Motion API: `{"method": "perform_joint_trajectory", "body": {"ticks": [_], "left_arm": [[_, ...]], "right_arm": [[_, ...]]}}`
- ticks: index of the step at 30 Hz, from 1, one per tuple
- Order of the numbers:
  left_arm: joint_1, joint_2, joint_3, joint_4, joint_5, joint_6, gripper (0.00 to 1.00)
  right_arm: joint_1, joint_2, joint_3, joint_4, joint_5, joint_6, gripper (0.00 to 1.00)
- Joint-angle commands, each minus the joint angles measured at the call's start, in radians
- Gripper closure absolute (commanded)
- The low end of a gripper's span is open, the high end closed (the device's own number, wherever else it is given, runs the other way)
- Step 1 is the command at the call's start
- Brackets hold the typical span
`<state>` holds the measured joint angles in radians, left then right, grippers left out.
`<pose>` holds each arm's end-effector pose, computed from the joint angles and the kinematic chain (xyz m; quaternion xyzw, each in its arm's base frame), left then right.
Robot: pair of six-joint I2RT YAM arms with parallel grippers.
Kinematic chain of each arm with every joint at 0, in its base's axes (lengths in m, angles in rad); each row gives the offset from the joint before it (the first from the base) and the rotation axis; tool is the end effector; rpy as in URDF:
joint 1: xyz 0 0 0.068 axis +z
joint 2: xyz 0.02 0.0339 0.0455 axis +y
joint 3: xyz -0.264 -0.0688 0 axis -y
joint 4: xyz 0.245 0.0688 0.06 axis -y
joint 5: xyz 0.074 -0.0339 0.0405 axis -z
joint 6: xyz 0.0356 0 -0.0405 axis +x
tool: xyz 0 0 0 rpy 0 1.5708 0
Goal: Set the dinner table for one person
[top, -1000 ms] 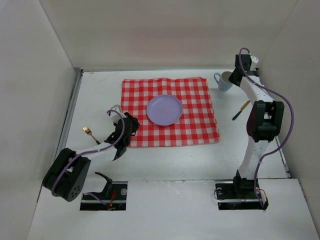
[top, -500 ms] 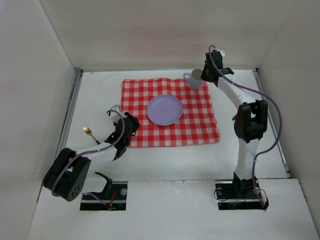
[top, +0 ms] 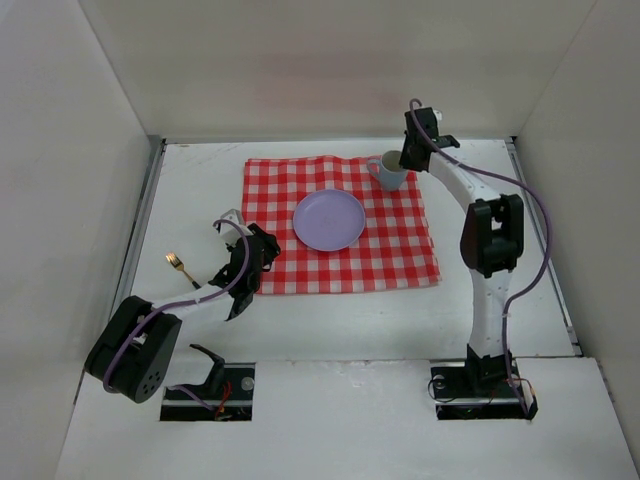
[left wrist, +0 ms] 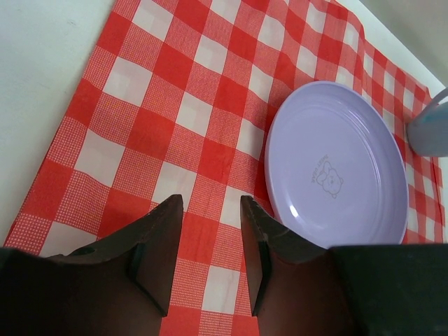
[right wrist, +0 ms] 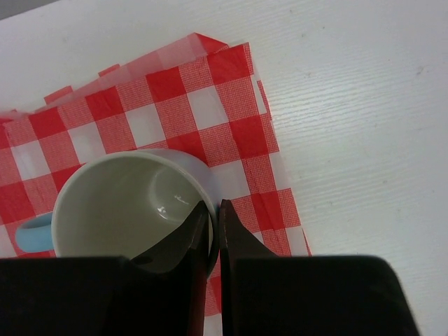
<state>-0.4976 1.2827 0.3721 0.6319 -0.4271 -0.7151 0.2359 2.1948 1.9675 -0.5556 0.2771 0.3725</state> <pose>0.2223 -0.1040 0.1806 -0.2115 0.7619 -0.1962 0.5799 0.4915 0.1081 0.2546 0.1153 0.9088 -0.0078 0.4009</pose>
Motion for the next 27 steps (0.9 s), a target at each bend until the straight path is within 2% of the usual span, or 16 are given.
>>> {"method": "perform_joint_trajectory", "body": {"ticks": [1, 3, 11, 15, 18, 22, 25, 27], "left_arm": [[-0.003, -0.008, -0.001, 0.052, -0.024, 0.000, 0.64], [0.003, 0.001, 0.001, 0.052, -0.013, -0.004, 0.64], [-0.002, 0.001, 0.002, 0.052, -0.007, -0.004, 0.63], [-0.002, 0.001, 0.004, 0.052, -0.016, 0.002, 0.63], [-0.003, -0.006, 0.001, 0.052, -0.010, -0.003, 0.63], [0.001, -0.006, 0.001, 0.052, -0.015, -0.003, 0.62], [0.000, -0.009, -0.002, 0.052, -0.002, -0.009, 0.62], [-0.005, -0.006, -0.001, 0.052, -0.009, -0.004, 0.62]], "right_arm": [[-0.002, -0.006, 0.071, 0.023, -0.003, 0.003, 0.87], [-0.004, -0.004, 0.077, 0.025, -0.009, 0.009, 0.84], [-0.004, -0.082, 0.062, 0.060, -0.013, 0.031, 0.59], [-0.005, -0.185, -0.033, 0.143, -0.013, 0.043, 0.50], [-0.016, -0.282, -0.126, 0.198, -0.007, 0.065, 0.47], [-0.063, -0.458, -0.361, 0.310, 0.013, 0.112, 0.48], [-0.134, -0.565, -0.577, 0.400, 0.020, 0.166, 0.59], [-0.192, -0.601, -0.700, 0.433, 0.033, 0.201, 0.72]]}}
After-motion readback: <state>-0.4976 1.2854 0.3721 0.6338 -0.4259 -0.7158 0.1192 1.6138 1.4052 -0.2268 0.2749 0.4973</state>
